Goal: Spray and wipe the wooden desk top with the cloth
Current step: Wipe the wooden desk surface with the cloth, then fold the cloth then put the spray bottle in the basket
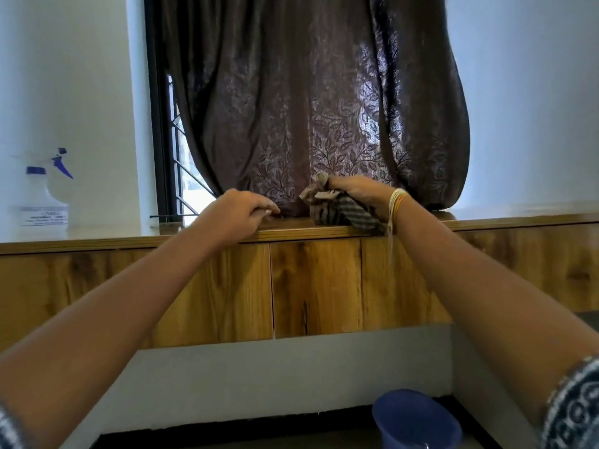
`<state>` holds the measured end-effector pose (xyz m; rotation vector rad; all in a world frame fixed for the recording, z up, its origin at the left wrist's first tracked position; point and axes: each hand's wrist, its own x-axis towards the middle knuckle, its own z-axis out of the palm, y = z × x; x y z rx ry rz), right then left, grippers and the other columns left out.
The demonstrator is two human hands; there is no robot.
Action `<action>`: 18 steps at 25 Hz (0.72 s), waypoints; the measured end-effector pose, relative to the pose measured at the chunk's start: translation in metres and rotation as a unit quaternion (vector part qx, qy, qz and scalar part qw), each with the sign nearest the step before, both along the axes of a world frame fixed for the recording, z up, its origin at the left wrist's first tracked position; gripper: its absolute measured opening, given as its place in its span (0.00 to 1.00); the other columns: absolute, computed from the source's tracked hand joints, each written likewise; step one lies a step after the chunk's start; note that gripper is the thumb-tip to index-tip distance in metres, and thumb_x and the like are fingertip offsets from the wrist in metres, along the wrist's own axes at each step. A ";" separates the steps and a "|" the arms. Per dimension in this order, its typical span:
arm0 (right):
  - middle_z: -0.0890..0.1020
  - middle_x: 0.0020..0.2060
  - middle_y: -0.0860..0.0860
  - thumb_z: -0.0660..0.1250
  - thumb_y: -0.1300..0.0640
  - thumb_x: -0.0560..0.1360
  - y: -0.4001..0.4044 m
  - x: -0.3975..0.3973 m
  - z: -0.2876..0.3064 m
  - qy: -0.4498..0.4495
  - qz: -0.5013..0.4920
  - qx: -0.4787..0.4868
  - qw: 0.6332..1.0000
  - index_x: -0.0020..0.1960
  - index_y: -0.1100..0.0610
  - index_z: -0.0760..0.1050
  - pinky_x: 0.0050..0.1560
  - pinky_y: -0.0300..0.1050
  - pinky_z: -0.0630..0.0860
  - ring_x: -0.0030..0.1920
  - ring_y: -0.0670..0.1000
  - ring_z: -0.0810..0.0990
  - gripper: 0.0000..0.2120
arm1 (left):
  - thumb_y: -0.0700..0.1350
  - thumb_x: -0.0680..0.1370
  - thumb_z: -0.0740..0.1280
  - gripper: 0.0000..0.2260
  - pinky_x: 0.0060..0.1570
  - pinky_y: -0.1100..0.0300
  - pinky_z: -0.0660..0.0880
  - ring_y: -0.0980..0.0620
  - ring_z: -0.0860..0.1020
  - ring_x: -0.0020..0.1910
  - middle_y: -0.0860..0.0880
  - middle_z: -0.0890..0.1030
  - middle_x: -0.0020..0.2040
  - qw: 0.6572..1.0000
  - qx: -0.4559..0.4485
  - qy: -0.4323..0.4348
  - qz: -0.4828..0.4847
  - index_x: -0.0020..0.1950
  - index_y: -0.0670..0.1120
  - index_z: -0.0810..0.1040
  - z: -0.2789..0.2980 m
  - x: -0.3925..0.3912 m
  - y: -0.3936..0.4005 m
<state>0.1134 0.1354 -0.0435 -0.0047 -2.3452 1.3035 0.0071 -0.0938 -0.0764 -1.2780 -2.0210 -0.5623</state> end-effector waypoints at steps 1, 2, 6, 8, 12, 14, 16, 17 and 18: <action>0.84 0.48 0.56 0.60 0.49 0.82 0.004 -0.009 0.005 -0.029 0.042 -0.001 0.999 0.57 0.64 0.77 0.55 0.44 0.79 0.46 0.52 0.82 0.18 | 0.43 0.81 0.62 0.12 0.53 0.55 0.78 0.53 0.81 0.49 0.49 0.84 0.55 1.000 -0.024 -0.008 0.010 0.62 0.50 0.81 0.009 -0.013 0.005; 0.85 0.45 0.54 0.56 0.51 0.83 0.010 -0.020 0.012 -0.047 0.064 0.011 0.997 0.55 0.63 0.76 0.55 0.45 0.79 0.44 0.51 0.83 0.17 | 0.44 0.81 0.62 0.12 0.51 0.57 0.77 0.53 0.81 0.48 0.48 0.84 0.55 0.998 -0.062 -0.024 0.021 0.62 0.49 0.81 0.021 -0.029 0.014; 0.82 0.28 0.46 0.52 0.63 0.83 0.039 -0.087 0.050 -0.104 0.034 0.066 0.992 0.41 0.57 0.74 0.41 0.40 0.76 0.28 0.41 0.80 0.16 | 0.54 0.81 0.62 0.14 0.41 0.56 0.78 0.50 0.83 0.45 0.48 0.83 0.51 0.937 -0.257 -0.228 0.057 0.63 0.51 0.78 0.072 -0.100 0.070; 0.80 0.30 0.50 0.57 0.62 0.82 0.056 -0.126 0.067 -0.127 0.025 0.081 0.988 0.41 0.57 0.75 0.40 0.41 0.75 0.28 0.42 0.79 0.14 | 0.54 0.82 0.61 0.11 0.45 0.53 0.79 0.48 0.82 0.45 0.47 0.83 0.50 0.894 -0.302 -0.328 0.050 0.62 0.52 0.74 0.092 -0.128 0.088; 0.79 0.27 0.47 0.66 0.54 0.77 0.073 -0.176 0.071 -0.056 -0.019 -0.148 0.987 0.48 0.58 0.77 0.31 0.36 0.75 0.27 0.44 0.78 0.07 | 0.50 0.83 0.57 0.12 0.35 0.56 0.79 0.38 0.81 0.53 0.40 0.82 0.58 0.797 -0.091 -0.579 -0.147 0.52 0.44 0.76 0.095 -0.169 0.114; 0.84 0.32 0.48 0.57 0.52 0.83 0.069 -0.174 0.067 0.003 0.000 -0.279 0.960 0.50 0.57 0.77 0.40 0.35 0.78 0.32 0.43 0.82 0.12 | 0.54 0.81 0.60 0.17 0.41 0.48 0.81 0.37 0.79 0.58 0.42 0.78 0.65 0.682 0.051 -0.685 -0.251 0.63 0.45 0.75 0.091 -0.167 0.118; 0.85 0.47 0.55 0.53 0.50 0.84 0.043 -0.163 0.073 0.005 0.066 -0.433 0.899 0.52 0.63 0.81 0.53 0.42 0.79 0.44 0.50 0.84 0.22 | 0.58 0.76 0.65 0.24 0.49 0.41 0.80 0.37 0.77 0.61 0.44 0.77 0.65 0.597 0.128 -0.735 -0.293 0.68 0.48 0.74 0.100 -0.154 0.113; 0.85 0.47 0.57 0.53 0.49 0.84 0.023 -0.155 0.082 0.003 0.077 -0.476 0.876 0.49 0.64 0.83 0.50 0.43 0.81 0.44 0.52 0.85 0.25 | 0.59 0.73 0.67 0.26 0.54 0.37 0.77 0.38 0.77 0.61 0.45 0.78 0.64 0.584 0.151 -0.742 -0.293 0.67 0.49 0.75 0.110 -0.142 0.105; 0.85 0.44 0.58 0.52 0.49 0.84 0.003 -0.149 0.095 0.009 0.087 -0.512 0.854 0.45 0.65 0.84 0.44 0.43 0.83 0.41 0.53 0.86 0.28 | 0.60 0.71 0.68 0.26 0.57 0.35 0.74 0.39 0.78 0.59 0.46 0.79 0.62 0.572 0.173 -0.748 -0.289 0.66 0.49 0.76 0.120 -0.129 0.095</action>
